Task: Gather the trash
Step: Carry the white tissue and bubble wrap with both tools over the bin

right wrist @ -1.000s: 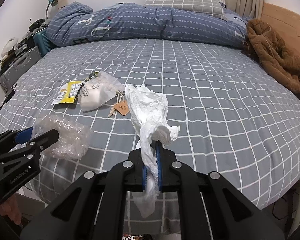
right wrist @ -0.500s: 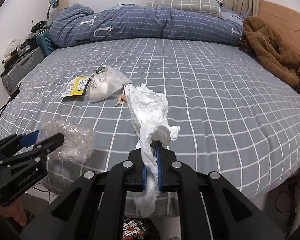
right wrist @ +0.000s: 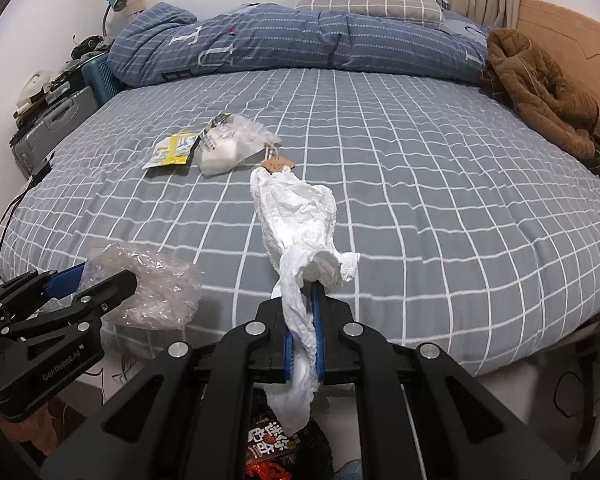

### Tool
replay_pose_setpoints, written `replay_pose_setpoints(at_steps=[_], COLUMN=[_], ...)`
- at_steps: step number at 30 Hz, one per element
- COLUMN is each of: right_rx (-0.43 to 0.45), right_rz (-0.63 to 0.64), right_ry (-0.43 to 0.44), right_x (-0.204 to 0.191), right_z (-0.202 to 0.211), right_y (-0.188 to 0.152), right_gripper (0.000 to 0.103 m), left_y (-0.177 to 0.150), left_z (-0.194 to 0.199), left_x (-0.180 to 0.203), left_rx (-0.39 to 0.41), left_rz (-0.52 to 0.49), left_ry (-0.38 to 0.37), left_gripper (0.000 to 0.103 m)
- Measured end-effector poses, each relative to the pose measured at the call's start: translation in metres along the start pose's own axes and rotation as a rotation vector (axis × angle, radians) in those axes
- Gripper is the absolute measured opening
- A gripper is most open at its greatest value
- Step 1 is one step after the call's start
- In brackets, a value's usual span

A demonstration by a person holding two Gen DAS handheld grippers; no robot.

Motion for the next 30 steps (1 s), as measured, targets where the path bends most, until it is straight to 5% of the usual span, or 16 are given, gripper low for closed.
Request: replay_pose_setpoints(at_steps=[30], right_rx=[-0.096], right_rz=[0.012], right_ry=[0.025], right_x=[-0.024], right_z=[0.049], right_y=[-0.082], right_gripper=[0.007], left_y=[-0.08], left_z=[0.052], left_x=[-0.011], left_rx=[-0.076], left_rz=[0.036], left_ry=[0.01], left_gripper=[0.045])
Point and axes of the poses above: each gripper's, at about its wrist camera, not at the fingertips, and z roughly against the way its jaws point, x to its right, y to its top, the point moved 6 cm from there along -z, roughly the way its jaws point, and after that the axes turned 12 degrees about x, right-handed, at the moved point
